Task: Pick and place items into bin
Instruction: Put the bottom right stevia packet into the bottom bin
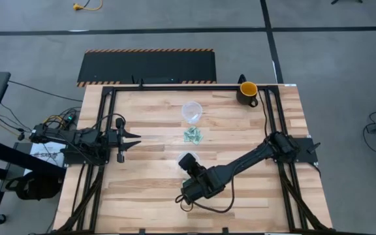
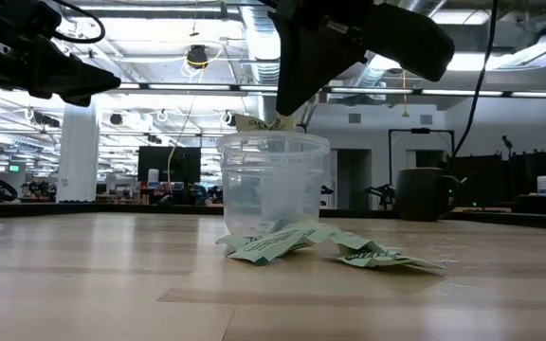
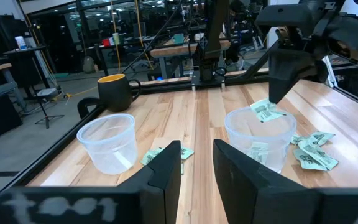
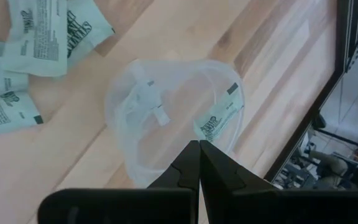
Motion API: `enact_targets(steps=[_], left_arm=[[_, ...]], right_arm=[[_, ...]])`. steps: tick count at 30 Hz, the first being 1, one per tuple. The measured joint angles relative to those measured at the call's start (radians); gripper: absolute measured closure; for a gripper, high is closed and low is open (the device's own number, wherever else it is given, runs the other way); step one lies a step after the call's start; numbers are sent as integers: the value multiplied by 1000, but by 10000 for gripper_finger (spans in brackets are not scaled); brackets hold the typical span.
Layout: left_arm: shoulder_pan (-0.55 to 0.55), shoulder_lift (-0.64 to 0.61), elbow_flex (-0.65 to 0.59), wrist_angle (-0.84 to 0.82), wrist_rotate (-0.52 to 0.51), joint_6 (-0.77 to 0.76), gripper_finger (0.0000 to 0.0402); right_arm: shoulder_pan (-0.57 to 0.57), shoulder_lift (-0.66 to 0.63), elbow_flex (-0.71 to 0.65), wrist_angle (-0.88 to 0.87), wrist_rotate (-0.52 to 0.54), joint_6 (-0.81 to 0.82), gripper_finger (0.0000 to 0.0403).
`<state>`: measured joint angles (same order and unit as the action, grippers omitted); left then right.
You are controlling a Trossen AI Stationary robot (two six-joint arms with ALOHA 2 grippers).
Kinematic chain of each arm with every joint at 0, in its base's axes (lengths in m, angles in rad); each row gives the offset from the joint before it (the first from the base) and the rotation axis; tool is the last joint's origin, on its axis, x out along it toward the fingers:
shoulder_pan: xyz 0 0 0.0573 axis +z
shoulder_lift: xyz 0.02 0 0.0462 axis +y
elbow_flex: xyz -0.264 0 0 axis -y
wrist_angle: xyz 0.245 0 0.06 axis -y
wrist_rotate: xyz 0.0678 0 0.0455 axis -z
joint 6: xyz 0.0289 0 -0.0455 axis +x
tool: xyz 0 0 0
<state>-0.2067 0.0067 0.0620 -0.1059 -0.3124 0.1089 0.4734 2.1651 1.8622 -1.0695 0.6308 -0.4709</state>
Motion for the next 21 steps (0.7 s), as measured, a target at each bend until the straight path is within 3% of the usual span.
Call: enact_targets(steps=[10,21], left_arm=[[0,0,0,0,0,0,317],[0,0,0,0,0,0,317]], right_arm=[[-6,0,0,0,-1,160,403],[-4,-1,0,0,-2,179,402]])
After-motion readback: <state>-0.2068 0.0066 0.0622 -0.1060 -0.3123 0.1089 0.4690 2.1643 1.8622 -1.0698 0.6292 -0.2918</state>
